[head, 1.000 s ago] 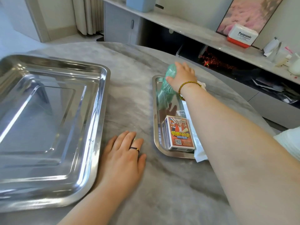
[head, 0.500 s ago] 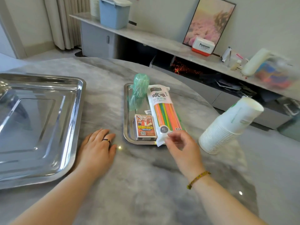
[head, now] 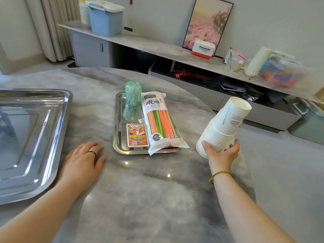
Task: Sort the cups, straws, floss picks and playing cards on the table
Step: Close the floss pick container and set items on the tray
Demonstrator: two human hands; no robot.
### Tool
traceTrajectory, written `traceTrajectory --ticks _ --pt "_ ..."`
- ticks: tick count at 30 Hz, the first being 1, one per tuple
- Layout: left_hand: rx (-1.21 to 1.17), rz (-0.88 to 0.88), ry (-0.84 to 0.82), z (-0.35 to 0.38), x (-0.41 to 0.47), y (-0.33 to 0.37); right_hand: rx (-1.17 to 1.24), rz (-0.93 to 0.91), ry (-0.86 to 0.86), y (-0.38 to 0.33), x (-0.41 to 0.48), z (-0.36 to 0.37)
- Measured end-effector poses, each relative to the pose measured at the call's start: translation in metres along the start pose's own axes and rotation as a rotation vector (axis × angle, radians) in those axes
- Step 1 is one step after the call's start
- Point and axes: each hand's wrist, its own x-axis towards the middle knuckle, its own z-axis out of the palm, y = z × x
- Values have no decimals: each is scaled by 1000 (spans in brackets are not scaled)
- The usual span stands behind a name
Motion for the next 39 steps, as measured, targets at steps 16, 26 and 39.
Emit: traceTrajectory --ticks 16,26,39 --pt "4 -9 -1 -2 -1 2 -4 -124 -78 1 12 11" --pt "-17 9 18 0 0 -3 116 -249 -191 -54 -5 22" --pt "52 182 104 8 6 -14 192 -222 -441 -89 -37 171"
